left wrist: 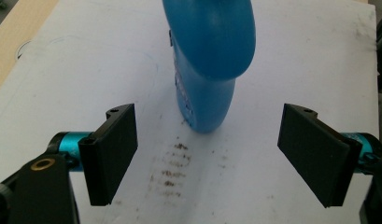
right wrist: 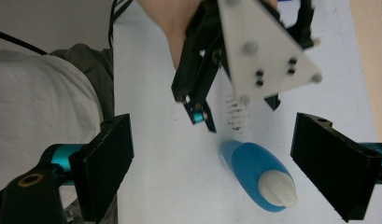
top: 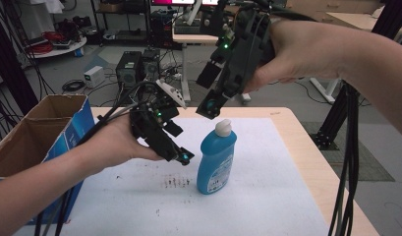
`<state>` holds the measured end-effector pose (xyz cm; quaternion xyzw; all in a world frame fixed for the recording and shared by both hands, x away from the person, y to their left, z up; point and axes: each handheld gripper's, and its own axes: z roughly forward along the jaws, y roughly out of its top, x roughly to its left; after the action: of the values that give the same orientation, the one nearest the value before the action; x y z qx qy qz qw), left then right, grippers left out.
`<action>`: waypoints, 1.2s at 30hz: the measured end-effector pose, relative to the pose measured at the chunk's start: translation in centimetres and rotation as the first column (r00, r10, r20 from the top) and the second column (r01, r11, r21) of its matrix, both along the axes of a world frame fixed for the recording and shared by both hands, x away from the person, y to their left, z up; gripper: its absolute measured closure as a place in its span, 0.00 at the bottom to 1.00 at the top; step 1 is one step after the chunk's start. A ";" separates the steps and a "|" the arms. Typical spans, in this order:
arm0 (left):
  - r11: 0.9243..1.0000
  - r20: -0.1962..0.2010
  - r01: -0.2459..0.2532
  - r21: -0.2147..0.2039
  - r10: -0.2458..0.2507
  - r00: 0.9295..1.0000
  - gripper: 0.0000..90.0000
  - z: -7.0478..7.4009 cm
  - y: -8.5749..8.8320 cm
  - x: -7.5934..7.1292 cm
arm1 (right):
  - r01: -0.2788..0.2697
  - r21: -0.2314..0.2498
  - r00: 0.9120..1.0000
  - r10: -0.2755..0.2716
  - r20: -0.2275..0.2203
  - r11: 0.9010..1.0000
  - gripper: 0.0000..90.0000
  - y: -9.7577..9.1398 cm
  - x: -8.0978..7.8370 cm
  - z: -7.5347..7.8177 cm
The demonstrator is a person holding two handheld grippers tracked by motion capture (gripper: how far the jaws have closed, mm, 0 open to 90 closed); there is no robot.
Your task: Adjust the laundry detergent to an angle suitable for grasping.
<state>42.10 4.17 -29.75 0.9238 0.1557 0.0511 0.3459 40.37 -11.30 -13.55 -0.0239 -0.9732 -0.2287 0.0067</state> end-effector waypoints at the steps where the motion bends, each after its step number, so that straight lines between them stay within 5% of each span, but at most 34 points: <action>1: 1.000 -0.004 -0.001 0.004 0.001 1.000 0.22 -0.3 -0.4 0.0 | 0.002 0.003 1.000 -0.002 0.001 1.000 0.14 0.0 0.0 0.0; 12: 0.998 -0.002 -0.049 -0.034 0.049 0.999 0.22 -2.4 -3.8 -0.1 | 0.003 0.006 1.000 -0.003 -0.002 1.000 0.14 -0.2 0.2 0.0; 20: 0.994 0.007 -0.105 -0.018 0.105 0.994 0.22 -3.7 -5.8 0.0 | 0.006 0.003 1.000 -0.006 0.001 1.000 0.14 -0.2 0.2 -0.1; 30: 0.985 0.025 -0.171 -0.015 0.171 0.985 0.22 -4.5 -6.4 0.6 | 0.012 0.000 1.000 -0.012 -0.002 1.000 0.14 -0.2 0.2 -0.2; 36: 0.983 0.002 -0.183 -0.027 0.183 0.983 0.22 -4.7 -6.5 0.8 | 0.012 -0.001 1.000 -0.012 -0.002 1.000 0.14 -0.2 0.4 -0.2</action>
<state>42.87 -2.33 -34.45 0.9009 0.2399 0.0824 0.3522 40.72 -11.53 -13.77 -0.0298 -0.9731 -0.2283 0.0064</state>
